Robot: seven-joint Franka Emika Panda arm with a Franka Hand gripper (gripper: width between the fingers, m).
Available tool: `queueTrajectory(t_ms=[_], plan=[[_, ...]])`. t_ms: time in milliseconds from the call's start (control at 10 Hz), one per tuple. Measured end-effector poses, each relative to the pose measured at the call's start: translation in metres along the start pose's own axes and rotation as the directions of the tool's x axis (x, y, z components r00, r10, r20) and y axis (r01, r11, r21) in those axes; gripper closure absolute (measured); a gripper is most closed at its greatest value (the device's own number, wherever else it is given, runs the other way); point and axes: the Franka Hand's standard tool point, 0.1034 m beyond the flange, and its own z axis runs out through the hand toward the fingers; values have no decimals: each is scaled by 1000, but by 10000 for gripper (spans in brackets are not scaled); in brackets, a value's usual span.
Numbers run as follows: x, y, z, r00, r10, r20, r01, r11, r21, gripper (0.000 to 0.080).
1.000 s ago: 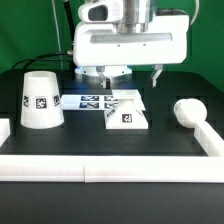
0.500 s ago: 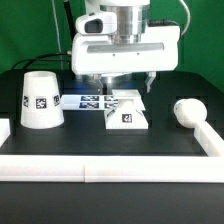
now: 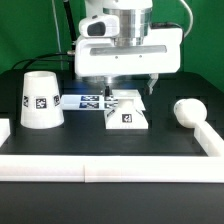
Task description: Assemble lamp
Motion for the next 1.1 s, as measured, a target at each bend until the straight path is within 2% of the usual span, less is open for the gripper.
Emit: queueTrajectory(t_ms=[400, 500, 600, 700, 1100], plan=[[-2, 3, 3, 1000, -14, 6, 14, 1000, 0, 100], [-2, 3, 4, 1000, -18, 7, 18, 1000, 1, 220], [-2, 3, 4, 1000, -18, 7, 18, 1000, 1, 220], [-2, 3, 4, 1000, -19, 8, 19, 1000, 1, 265], [-2, 3, 5, 1000, -19, 8, 19, 1000, 1, 265]])
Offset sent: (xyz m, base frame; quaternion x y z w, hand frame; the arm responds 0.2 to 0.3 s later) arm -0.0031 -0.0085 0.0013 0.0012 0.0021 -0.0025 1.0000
